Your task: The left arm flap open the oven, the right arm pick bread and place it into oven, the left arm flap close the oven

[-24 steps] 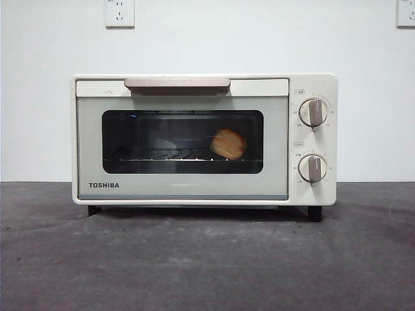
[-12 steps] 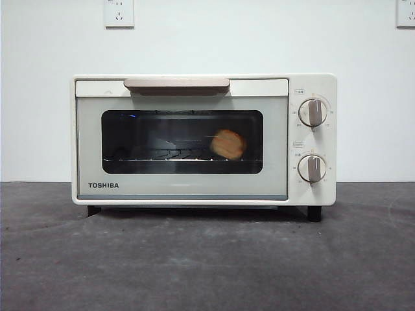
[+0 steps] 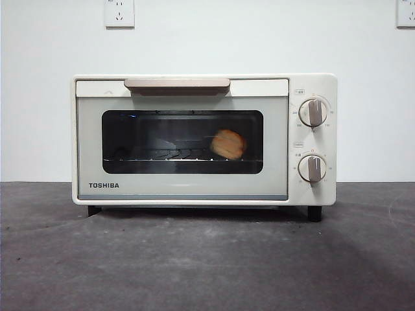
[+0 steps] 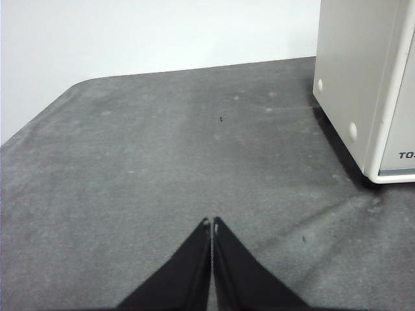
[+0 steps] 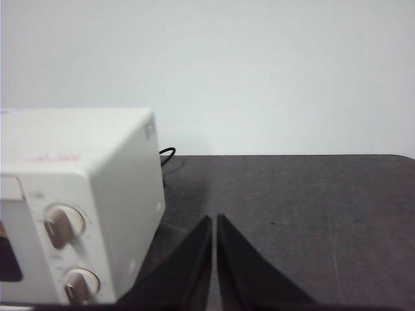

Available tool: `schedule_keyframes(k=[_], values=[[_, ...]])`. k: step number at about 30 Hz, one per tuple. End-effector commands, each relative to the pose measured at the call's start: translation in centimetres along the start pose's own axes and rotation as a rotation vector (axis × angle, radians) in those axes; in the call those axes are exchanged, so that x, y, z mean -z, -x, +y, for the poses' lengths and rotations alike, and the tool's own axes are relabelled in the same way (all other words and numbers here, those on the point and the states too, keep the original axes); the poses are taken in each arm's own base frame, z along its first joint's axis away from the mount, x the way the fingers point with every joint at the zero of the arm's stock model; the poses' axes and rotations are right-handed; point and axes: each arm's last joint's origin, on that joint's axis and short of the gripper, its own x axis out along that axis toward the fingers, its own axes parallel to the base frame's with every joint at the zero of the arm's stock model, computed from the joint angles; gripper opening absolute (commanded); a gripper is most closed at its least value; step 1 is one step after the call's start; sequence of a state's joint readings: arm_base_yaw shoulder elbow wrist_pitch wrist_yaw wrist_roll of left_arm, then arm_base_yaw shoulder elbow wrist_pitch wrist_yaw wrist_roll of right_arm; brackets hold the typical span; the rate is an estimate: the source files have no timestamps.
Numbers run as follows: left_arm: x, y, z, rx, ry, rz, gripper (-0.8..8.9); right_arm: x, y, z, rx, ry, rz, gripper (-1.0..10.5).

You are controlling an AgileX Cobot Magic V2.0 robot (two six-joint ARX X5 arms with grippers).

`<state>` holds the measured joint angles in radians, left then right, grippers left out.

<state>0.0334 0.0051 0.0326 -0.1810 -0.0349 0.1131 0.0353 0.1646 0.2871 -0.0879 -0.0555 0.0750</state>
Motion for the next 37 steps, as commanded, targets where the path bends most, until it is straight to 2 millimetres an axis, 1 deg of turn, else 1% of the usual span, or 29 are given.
schedule_keyframes(k=[1, 4, 8, 17, 22, 37], values=[[0.6, -0.2, 0.0, -0.003, 0.001, 0.010, 0.12, 2.0, 0.1, -0.2, 0.004, 0.008, -0.013, 0.1], [0.6, -0.2, 0.0, -0.003, 0.001, 0.010, 0.12, 3.7, 0.1, -0.3, 0.005, 0.007, -0.005, 0.1], [0.6, -0.2, 0.0, -0.003, 0.001, 0.010, 0.12, 5.3, 0.0, -0.4, 0.007, 0.000, 0.016, 0.1], [0.6, -0.2, 0.0, -0.003, 0.001, 0.010, 0.12, 7.6, -0.2, -0.6, 0.014, -0.043, 0.093, 0.1], [0.6, -0.2, 0.0, -0.003, 0.001, 0.010, 0.12, 9.0, -0.1, -0.7, 0.028, -0.079, 0.207, 0.1], [0.6, -0.2, 0.0, -0.004, 0.002, 0.009, 0.12, 8.7, -0.1, -0.7, 0.028, -0.100, 0.182, 0.1]])
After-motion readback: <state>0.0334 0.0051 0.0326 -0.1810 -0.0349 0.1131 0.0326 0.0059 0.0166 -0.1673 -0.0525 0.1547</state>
